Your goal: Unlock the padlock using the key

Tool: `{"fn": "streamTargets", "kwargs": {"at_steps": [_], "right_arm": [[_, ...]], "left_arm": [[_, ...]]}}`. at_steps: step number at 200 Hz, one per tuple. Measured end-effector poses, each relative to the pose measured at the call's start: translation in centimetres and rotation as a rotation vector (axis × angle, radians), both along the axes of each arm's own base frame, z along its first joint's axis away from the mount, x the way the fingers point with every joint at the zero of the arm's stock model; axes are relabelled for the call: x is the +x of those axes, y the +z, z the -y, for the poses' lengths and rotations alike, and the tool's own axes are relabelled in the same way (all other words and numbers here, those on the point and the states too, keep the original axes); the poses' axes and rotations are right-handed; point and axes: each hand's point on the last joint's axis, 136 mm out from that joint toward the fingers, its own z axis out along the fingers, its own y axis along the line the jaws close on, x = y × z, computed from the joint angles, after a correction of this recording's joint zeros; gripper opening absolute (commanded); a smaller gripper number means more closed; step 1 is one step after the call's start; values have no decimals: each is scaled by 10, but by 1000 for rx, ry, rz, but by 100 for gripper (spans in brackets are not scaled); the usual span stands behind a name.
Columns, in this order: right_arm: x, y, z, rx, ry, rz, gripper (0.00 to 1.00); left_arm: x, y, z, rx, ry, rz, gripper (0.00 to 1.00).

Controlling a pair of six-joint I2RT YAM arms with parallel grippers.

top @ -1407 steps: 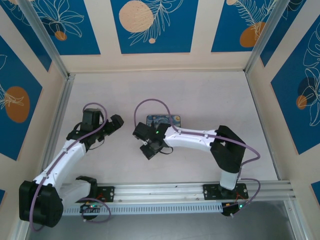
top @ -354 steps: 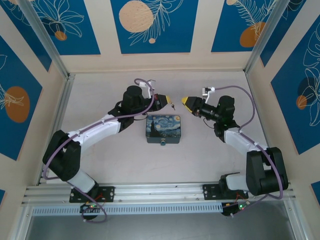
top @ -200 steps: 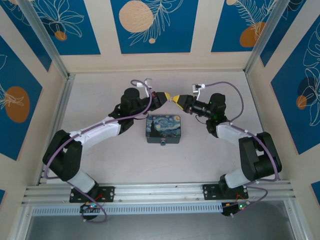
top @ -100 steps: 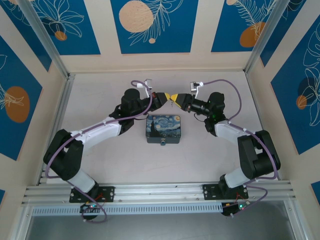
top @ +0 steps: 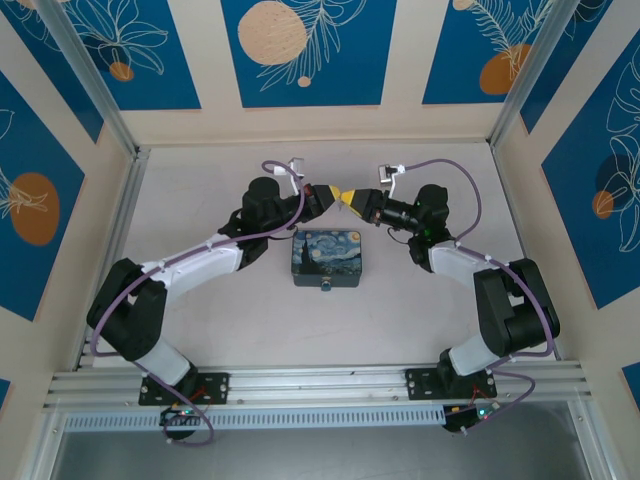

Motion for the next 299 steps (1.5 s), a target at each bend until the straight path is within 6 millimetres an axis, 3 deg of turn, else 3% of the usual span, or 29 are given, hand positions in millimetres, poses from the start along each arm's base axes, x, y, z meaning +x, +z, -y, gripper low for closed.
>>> {"fn": "streamTargets", "kwargs": {"at_steps": [62,126,299], "right_arm": [[-3,-1,0,-2,16,-1,19],[-3,-6,3,-6,12,-13,0],[-5,-30,10,-35,-9,-65,0]], "left_arm": [[0,-1,0,1,-1,-2,0],[0,-4,1,8,-8,-7,0],[4,-26,13,86,-56,-80,0]]}}
